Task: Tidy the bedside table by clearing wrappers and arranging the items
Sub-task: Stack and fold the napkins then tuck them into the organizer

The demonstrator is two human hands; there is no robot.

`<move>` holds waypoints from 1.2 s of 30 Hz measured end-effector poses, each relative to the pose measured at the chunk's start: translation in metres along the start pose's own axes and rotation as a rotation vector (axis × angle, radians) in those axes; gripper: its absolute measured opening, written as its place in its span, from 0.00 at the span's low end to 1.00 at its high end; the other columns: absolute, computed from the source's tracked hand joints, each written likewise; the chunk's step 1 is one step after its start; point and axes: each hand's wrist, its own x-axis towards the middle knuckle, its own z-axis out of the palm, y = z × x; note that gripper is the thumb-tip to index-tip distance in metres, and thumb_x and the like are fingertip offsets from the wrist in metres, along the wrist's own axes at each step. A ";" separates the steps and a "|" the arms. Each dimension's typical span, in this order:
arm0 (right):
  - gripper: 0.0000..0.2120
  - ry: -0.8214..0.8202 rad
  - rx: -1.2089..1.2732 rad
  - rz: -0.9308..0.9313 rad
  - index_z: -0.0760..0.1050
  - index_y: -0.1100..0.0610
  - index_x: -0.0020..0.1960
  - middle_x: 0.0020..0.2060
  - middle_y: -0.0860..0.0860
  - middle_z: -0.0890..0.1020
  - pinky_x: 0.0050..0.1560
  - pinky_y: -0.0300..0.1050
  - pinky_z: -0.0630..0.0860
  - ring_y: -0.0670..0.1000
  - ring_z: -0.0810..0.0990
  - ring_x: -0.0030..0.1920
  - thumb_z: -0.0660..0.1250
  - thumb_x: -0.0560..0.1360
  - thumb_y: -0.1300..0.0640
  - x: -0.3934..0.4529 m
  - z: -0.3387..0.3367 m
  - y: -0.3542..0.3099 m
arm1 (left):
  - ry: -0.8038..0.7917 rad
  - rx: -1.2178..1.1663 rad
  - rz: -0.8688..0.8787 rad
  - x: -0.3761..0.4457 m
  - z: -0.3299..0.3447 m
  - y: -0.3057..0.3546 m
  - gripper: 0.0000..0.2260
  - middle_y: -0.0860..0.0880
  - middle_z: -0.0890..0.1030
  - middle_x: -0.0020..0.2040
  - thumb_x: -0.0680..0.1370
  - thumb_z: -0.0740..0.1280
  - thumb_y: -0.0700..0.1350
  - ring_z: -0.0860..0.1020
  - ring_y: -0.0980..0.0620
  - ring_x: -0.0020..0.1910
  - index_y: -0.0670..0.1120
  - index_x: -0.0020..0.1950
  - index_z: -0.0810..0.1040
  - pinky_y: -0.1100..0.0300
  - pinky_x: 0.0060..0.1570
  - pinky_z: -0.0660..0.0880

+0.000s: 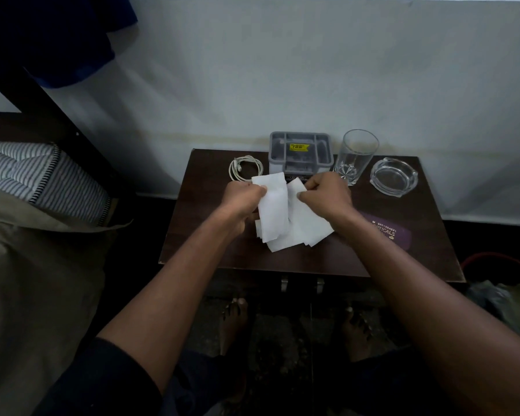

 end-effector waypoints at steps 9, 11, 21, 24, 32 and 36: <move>0.02 -0.214 0.685 0.096 0.83 0.60 0.47 0.39 0.53 0.89 0.31 0.44 0.83 0.51 0.88 0.38 0.74 0.79 0.63 -0.027 -0.063 -0.011 | 0.015 -0.065 0.059 0.001 0.003 -0.002 0.08 0.49 0.87 0.48 0.86 0.66 0.43 0.87 0.49 0.50 0.50 0.50 0.83 0.50 0.50 0.86; 0.01 -0.356 0.820 0.135 0.83 0.59 0.49 0.42 0.54 0.90 0.34 0.41 0.83 0.49 0.88 0.39 0.73 0.80 0.62 -0.026 -0.061 -0.015 | -0.016 -0.092 0.043 -0.003 0.005 0.000 0.08 0.49 0.88 0.48 0.86 0.66 0.44 0.87 0.50 0.46 0.50 0.52 0.84 0.57 0.38 0.85; 0.07 0.202 0.133 -0.165 0.79 0.51 0.37 0.33 0.46 0.84 0.46 0.52 0.84 0.54 0.86 0.40 0.76 0.70 0.57 -0.029 -0.027 -0.028 | 0.078 0.068 0.189 -0.012 0.011 0.005 0.13 0.33 0.86 0.55 0.85 0.66 0.46 0.86 0.41 0.49 0.38 0.53 0.85 0.34 0.55 0.84; 0.05 0.004 0.275 -0.120 0.82 0.54 0.39 0.35 0.53 0.87 0.46 0.63 0.85 0.58 0.88 0.39 0.77 0.72 0.58 -0.036 -0.008 -0.033 | -0.030 0.040 0.189 -0.015 0.018 0.003 0.14 0.35 0.88 0.51 0.86 0.65 0.45 0.87 0.41 0.48 0.36 0.54 0.85 0.37 0.55 0.84; 0.03 0.019 0.475 -0.068 0.83 0.60 0.43 0.35 0.56 0.87 0.34 0.49 0.84 0.50 0.84 0.30 0.77 0.73 0.61 -0.032 -0.004 -0.032 | 0.037 0.186 0.277 -0.015 0.012 0.000 0.17 0.33 0.86 0.51 0.86 0.64 0.48 0.86 0.41 0.47 0.36 0.53 0.84 0.35 0.54 0.83; 0.04 -0.118 0.570 -0.057 0.85 0.63 0.46 0.33 0.55 0.86 0.31 0.42 0.78 0.47 0.82 0.30 0.76 0.77 0.61 -0.029 0.000 -0.031 | -0.057 0.145 0.251 -0.013 0.012 0.000 0.19 0.37 0.85 0.47 0.87 0.61 0.49 0.83 0.40 0.45 0.35 0.55 0.84 0.40 0.52 0.82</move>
